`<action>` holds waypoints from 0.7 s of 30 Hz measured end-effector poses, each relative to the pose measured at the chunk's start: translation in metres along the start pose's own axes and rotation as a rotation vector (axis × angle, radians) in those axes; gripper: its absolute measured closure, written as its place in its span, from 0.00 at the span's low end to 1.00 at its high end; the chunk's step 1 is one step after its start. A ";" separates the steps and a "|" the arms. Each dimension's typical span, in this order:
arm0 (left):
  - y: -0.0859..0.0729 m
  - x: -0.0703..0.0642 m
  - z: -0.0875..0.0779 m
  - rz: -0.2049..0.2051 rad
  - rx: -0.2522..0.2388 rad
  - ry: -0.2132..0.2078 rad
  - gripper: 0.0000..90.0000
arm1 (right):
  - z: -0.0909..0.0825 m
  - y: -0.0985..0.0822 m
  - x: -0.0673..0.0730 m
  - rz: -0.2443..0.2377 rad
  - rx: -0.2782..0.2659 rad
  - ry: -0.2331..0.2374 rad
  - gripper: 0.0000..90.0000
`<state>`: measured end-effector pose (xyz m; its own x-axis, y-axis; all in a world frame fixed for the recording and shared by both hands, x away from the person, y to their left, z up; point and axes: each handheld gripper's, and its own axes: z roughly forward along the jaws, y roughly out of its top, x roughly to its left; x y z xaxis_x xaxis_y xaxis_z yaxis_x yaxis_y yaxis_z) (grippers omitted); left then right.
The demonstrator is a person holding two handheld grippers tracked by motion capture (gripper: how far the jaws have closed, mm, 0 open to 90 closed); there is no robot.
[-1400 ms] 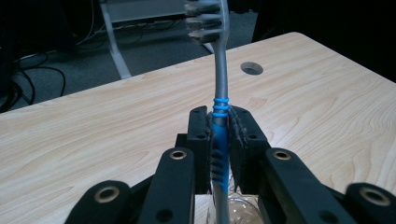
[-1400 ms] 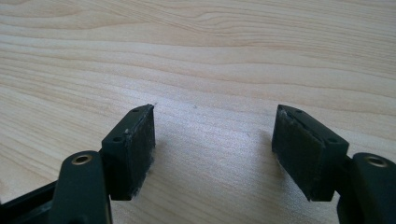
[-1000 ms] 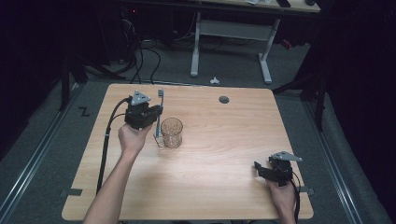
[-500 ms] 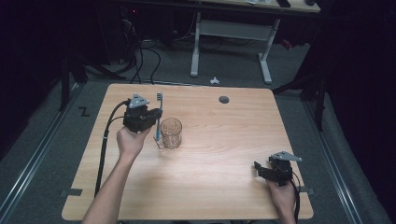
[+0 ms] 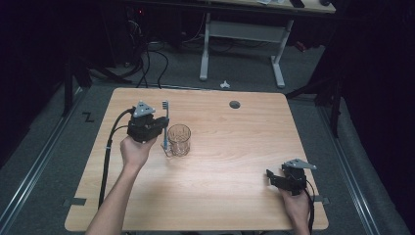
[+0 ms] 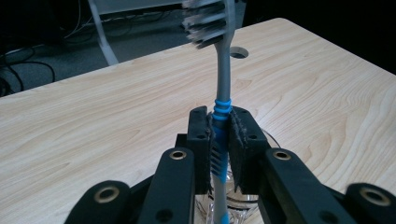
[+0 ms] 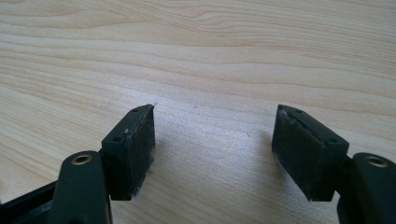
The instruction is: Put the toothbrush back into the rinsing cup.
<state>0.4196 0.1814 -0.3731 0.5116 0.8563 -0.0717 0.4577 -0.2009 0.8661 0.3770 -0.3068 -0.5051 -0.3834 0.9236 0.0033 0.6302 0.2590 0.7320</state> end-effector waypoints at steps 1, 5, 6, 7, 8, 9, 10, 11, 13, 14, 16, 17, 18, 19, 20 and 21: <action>0.000 0.000 0.000 0.000 0.000 0.000 0.88 | 0.000 0.000 0.000 0.000 0.000 0.000 0.34; -0.004 -0.001 -0.001 -0.002 0.006 0.001 0.88 | 0.000 0.000 0.000 0.000 0.000 0.000 0.34; -0.005 -0.001 -0.001 -0.004 0.004 0.002 0.88 | 0.000 0.000 0.000 0.000 -0.001 0.000 0.34; -0.006 -0.001 -0.002 -0.004 0.003 0.003 0.88 | 0.000 0.000 0.000 0.000 -0.001 0.000 0.34; -0.007 -0.001 -0.002 -0.007 -0.001 0.003 0.88 | 0.000 0.000 0.000 0.000 -0.001 0.000 0.34; -0.008 -0.001 -0.003 -0.005 0.001 0.003 0.88 | 0.000 0.000 0.000 0.000 0.000 0.000 0.34; -0.008 -0.001 -0.003 -0.003 0.004 0.004 0.88 | 0.000 0.000 0.000 0.000 0.000 -0.001 0.34; -0.009 -0.001 -0.003 -0.001 0.004 0.007 0.88 | 0.000 0.000 0.000 -0.001 0.000 -0.001 0.34; -0.009 -0.002 -0.004 0.004 0.004 0.007 0.88 | 0.000 0.000 0.000 -0.002 0.000 -0.002 0.34; -0.010 -0.002 -0.005 0.004 0.003 0.007 0.88 | 0.000 0.000 0.000 -0.002 0.000 -0.002 0.34; -0.011 -0.003 -0.006 0.006 0.000 0.007 0.88 | 0.000 0.000 0.000 -0.002 0.000 -0.002 0.34; -0.012 -0.004 -0.006 0.008 0.002 0.007 0.88 | 0.000 0.000 0.000 -0.002 0.000 -0.002 0.34; -0.013 -0.004 -0.006 0.010 0.006 0.007 0.88 | 0.000 0.000 0.000 -0.002 0.000 -0.002 0.34; -0.014 -0.004 -0.006 0.009 0.006 0.008 0.88 | 0.000 0.000 0.000 -0.003 0.000 -0.002 0.34; -0.015 -0.004 -0.006 0.010 0.007 0.009 0.88 | 0.000 0.000 0.000 -0.003 0.001 -0.002 0.34; -0.016 -0.005 -0.006 0.006 0.005 0.009 0.88 | 0.000 0.000 0.000 -0.003 0.000 -0.002 0.34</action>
<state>0.4055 0.1834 -0.3834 0.5076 0.8594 -0.0619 0.4587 -0.2087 0.8638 0.3770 -0.3065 -0.5052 -0.3838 0.9234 -0.0004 0.6293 0.2619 0.7317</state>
